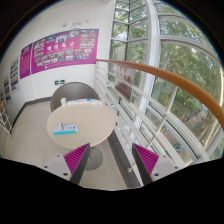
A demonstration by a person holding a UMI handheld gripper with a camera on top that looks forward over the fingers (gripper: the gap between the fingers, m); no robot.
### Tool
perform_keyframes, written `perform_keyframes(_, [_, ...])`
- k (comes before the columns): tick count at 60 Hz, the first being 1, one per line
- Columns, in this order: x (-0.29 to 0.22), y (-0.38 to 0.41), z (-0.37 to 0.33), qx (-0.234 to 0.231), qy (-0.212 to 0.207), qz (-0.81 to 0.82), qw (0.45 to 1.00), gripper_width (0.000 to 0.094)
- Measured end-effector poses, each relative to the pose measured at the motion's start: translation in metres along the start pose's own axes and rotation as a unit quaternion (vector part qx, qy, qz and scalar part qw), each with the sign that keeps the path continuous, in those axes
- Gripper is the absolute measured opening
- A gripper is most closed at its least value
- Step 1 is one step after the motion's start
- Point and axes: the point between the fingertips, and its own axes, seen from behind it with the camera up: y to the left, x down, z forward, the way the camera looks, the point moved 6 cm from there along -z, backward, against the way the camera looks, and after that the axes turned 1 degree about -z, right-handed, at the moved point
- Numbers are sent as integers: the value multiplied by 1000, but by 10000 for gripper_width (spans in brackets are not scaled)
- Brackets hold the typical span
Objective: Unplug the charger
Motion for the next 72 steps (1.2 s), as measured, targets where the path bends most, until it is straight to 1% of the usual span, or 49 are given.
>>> perform_keyframes(6, [3, 0, 1, 5, 4, -6, 1000, 860])
perform_keyframes(8, [14, 2, 0, 4, 6, -6, 1000, 859])
perform_keyframes(13, [23, 8, -4, -3, 16, -6, 1000, 856])
perform_keyframes(14, [35, 20, 14, -5, 15, -5, 1000, 853])
perform_keyframes(15, [37, 26, 13, -7, 17, -4, 1000, 853])
perform_keyframes(19, [49, 40, 8, -25, 24, -7, 999, 856])
perform_keyframes(29, [71, 139, 41, -91, 33, -15, 995, 855])
perform_keyframes(30, [70, 148, 56, -98, 30, -15, 995, 856])
perform_keyframes(36, [55, 209, 96, -133, 15, -8, 991, 858])
perform_keyframes(41, [37, 253, 152, -147, 0, -13, 989, 856])
perform_keyframes(46, [21, 284, 201, -141, -19, -30, 989, 854])
perform_keyframes(52, [10, 310, 264, -132, -30, -52, 989, 810])
perform_keyframes(54, [9, 318, 281, -129, -32, -51, 990, 790])
perform_keyframes(60, [1, 332, 322, -120, -27, -39, 992, 684])
perform_keyframes(62, [2, 337, 332, -120, -20, -34, 992, 630])
perform_keyframes(64, [4, 339, 340, -118, -12, -28, 993, 552])
perform_keyframes(66, [5, 337, 352, -115, -9, -25, 993, 449])
perform_keyframes(67, [3, 339, 349, -111, -14, -24, 993, 387])
perform_keyframes(69, [-1, 337, 352, -102, -22, -26, 994, 222])
perform_keyframes(70, [1, 340, 352, -99, -23, -26, 994, 161])
perform_keyframes(71, [2, 343, 351, -107, -24, -21, 994, 152])
perform_keyframes(72, [-2, 336, 353, -104, -23, -17, 994, 146])
